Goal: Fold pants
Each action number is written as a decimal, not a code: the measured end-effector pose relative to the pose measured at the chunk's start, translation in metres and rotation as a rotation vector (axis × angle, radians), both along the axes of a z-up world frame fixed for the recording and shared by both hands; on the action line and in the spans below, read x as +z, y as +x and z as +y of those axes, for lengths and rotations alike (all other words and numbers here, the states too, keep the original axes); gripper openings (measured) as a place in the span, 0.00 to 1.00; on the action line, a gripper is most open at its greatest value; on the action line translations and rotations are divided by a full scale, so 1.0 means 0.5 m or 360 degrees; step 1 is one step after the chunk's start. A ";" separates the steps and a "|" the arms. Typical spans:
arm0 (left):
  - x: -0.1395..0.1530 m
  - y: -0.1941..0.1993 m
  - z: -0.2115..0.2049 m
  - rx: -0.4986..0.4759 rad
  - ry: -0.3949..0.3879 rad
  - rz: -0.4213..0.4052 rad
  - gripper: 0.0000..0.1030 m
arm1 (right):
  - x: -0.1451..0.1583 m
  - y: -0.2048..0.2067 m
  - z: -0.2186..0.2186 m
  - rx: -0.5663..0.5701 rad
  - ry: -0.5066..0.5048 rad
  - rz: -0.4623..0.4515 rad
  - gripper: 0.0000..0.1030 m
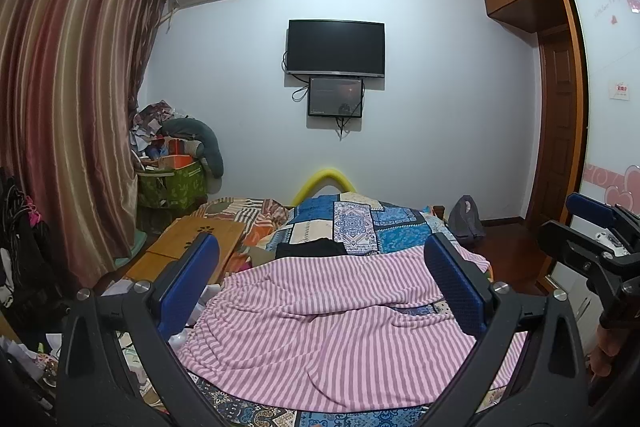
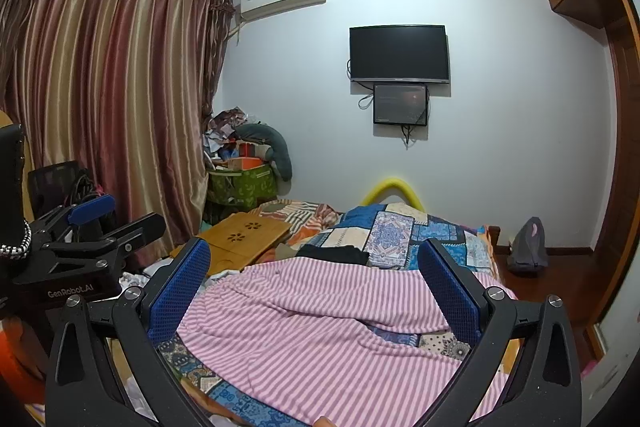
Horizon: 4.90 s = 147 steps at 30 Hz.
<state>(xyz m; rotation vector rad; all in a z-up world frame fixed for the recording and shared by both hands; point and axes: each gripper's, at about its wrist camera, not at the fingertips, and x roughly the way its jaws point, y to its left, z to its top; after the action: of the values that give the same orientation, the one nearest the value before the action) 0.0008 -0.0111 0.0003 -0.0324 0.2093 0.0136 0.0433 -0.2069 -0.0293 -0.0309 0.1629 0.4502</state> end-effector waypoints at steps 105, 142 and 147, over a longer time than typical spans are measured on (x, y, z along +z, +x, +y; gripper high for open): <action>-0.623 0.775 0.357 0.0478 0.0277 0.1361 0.05 | -0.530 0.581 -0.505 -0.0798 0.0157 0.1446 0.08; -0.573 0.760 0.325 0.0443 0.0142 0.1299 0.35 | -0.534 0.498 -0.793 -0.1369 -0.0047 0.1446 0.57; -0.548 0.673 0.323 0.0463 0.0139 0.1305 0.51 | -0.531 0.394 -0.776 -0.1138 0.0289 0.1470 0.57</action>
<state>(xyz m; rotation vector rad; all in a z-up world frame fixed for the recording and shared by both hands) 0.3375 0.1503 -0.2735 0.0323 1.0224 0.3298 0.2404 -0.5949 -0.2947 0.4103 1.0034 -0.2715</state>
